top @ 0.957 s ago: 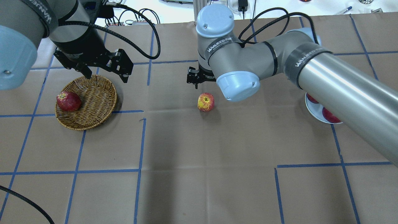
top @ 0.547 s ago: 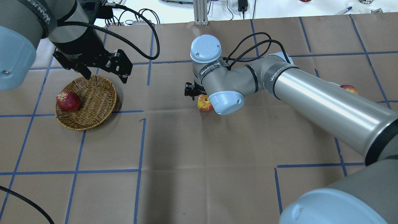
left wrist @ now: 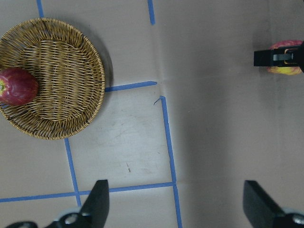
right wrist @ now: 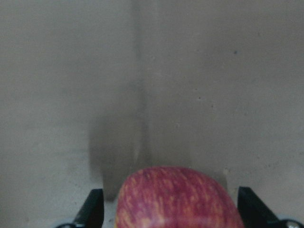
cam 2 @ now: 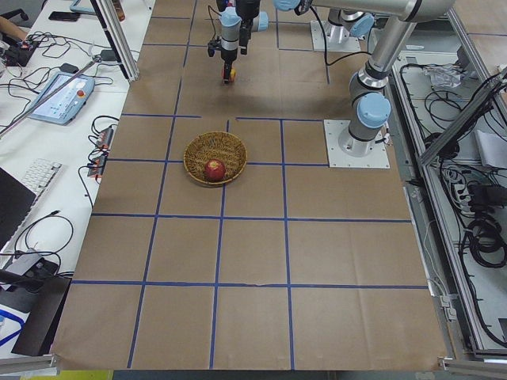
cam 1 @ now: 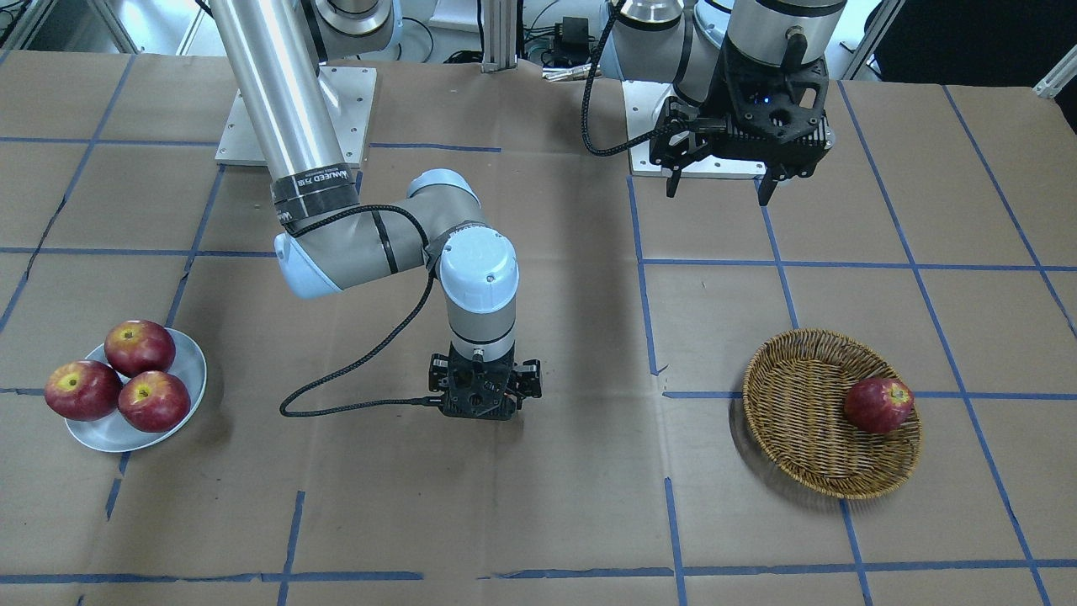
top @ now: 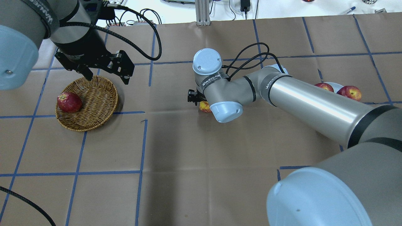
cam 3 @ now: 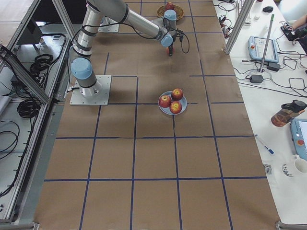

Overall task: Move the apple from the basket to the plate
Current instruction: 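Close the right gripper on the apple on the table, then lift the apple with the right gripper and carry it over the plate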

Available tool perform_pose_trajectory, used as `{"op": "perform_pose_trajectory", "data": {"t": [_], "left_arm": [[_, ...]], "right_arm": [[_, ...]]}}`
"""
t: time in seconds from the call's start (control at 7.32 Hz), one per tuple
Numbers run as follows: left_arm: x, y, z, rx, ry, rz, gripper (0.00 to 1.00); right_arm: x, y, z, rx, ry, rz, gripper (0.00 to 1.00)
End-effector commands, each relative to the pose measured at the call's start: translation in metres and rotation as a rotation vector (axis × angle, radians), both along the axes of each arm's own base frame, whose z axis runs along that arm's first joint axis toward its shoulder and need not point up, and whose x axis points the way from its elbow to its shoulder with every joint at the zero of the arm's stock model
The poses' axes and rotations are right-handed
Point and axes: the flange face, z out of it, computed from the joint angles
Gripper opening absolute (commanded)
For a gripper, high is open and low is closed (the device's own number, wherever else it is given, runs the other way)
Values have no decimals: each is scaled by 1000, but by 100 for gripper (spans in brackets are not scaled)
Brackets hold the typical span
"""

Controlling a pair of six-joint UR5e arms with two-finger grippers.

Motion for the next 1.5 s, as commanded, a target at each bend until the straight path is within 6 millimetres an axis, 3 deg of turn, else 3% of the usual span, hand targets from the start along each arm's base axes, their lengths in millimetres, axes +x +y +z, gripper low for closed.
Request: {"op": "perform_pose_trajectory", "data": {"t": [0.0, 0.41, 0.55, 0.68, 0.82, 0.96, 1.23, 1.37], "left_arm": [[0, 0, -2, 12, -2, 2, 99], [1, 1, -6, 39, -7, 3, 99], [1, 3, -7, 56, -6, 3, 99], [1, 2, -7, 56, -6, 5, 99], [1, 2, -7, 56, -6, 5, 99], [1, 2, -5, 50, -4, 9, 99], [1, 0, -7, 50, -1, 11, 99], [0, -3, -9, 52, 0, 14, 99]], "right_arm": [[-3, -3, 5, -7, -1, -3, 68], [-4, -4, 22, -27, -9, -6, 53], [-7, -7, 38, -38, -18, -10, 53], [-18, -12, 69, -54, -28, -17, 54], [-45, -16, 95, -41, -9, 12, 54], [-93, -25, 125, -38, 4, 20, 54], [-202, -30, 168, -3, 39, 87, 55], [-266, -26, 172, 3, 54, 136, 55]]}}
